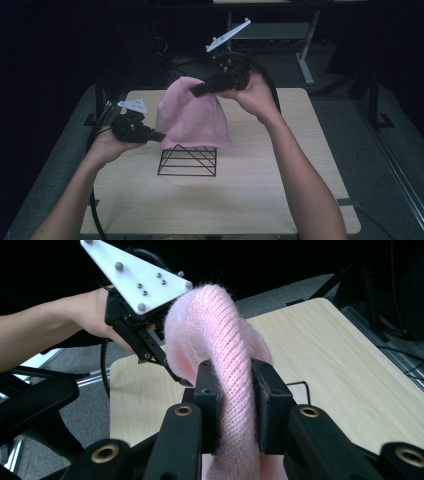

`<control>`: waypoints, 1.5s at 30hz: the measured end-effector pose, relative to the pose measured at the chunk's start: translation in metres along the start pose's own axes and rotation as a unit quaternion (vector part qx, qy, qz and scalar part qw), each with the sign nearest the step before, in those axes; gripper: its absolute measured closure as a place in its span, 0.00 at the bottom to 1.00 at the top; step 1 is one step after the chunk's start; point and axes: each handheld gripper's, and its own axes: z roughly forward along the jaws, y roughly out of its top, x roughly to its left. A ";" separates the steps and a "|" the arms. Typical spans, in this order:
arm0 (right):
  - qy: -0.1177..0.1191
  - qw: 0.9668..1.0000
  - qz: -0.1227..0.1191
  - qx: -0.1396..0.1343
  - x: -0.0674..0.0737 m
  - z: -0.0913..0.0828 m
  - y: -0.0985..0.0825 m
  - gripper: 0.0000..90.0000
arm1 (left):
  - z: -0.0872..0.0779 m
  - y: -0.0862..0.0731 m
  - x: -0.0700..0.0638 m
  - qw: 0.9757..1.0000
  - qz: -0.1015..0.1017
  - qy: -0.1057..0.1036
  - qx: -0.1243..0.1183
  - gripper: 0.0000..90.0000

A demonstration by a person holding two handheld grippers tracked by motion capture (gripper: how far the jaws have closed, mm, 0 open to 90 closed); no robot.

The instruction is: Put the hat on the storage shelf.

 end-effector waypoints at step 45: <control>0.086 0.996 0.017 0.033 -0.004 0.071 -0.062 0.81 | 0.037 -0.060 0.009 0.997 -0.007 0.014 0.070 0.93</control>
